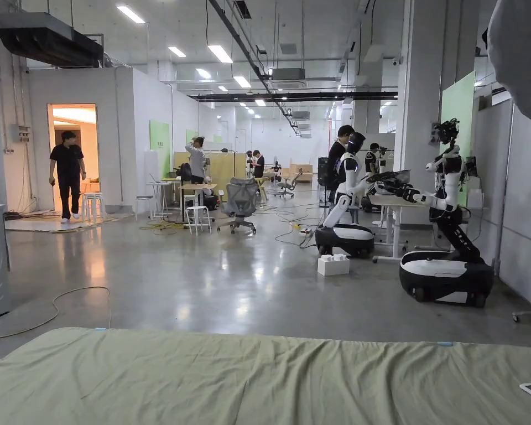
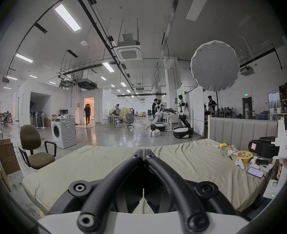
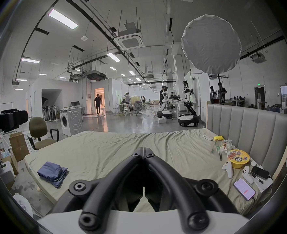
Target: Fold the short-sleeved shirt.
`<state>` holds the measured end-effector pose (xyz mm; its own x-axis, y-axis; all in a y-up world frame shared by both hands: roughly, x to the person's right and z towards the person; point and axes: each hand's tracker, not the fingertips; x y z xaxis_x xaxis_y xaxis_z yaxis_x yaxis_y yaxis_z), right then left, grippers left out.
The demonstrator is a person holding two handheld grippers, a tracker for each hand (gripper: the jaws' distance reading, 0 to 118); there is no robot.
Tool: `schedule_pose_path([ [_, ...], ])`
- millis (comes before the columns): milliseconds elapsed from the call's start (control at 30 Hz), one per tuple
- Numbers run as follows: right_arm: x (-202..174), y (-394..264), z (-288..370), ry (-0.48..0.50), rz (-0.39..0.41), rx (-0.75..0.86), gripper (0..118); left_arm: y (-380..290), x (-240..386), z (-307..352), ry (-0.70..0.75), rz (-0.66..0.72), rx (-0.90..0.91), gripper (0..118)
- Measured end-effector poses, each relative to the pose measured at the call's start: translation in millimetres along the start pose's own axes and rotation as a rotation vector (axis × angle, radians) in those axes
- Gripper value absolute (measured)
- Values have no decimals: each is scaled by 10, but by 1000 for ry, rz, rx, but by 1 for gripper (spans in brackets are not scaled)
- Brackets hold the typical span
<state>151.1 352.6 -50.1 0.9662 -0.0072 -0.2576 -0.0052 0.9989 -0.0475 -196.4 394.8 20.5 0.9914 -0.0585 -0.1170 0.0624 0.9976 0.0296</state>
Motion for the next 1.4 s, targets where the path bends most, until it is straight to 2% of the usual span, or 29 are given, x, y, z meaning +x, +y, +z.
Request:
schedule_pose_path([
  [400,48,29,-1,-3,-42,5,1,8,-2,-42,-7,4,-9,0],
  [467,43,29,1,-6,-37,5,6,16,-3,-42,-3,7,-7,1],
  [500,42,31,2,-6,-37,7,19,29,-10,-44,2,9,-7,6],
  [533,44,34,3,-2,-37,8,37,36,-19,-44,4,13,-8,20],
  [567,48,39,-3,6,-39,4,56,39,-31,-44,5,17,-9,41],
  [600,43,39,-2,7,-41,-1,74,36,-44,-48,2,23,-9,73],
  [633,40,38,-7,6,-42,-5,79,29,-54,-54,-3,28,-8,89],
  [667,37,30,-7,1,-49,-7,82,24,-52,-56,-12,37,-10,97],
  [767,21,36,-8,-10,-43,9,111,17,-47,-30,-8,50,4,104],
  [800,21,35,-17,-10,-43,5,118,20,-56,-30,-17,49,4,111],
  [833,17,30,-23,-11,-44,-4,118,22,-59,-32,-20,45,1,117],
  [867,14,18,-19,-9,-50,-12,118,21,-58,-33,-17,40,0,118],
  [900,7,50,21,-26,4,70,118,18,-52,-39,-10,34,1,118],
  [967,1,2,27,-4,-42,10,118,14,-50,-17,4,24,14,118],
  [1167,-25,-4,14,-16,4,12,118,33,-46,1,18,20,25,118],
  [1400,-30,-25,6,-23,5,1,118,19,-46,-3,35,19,10,118],
])
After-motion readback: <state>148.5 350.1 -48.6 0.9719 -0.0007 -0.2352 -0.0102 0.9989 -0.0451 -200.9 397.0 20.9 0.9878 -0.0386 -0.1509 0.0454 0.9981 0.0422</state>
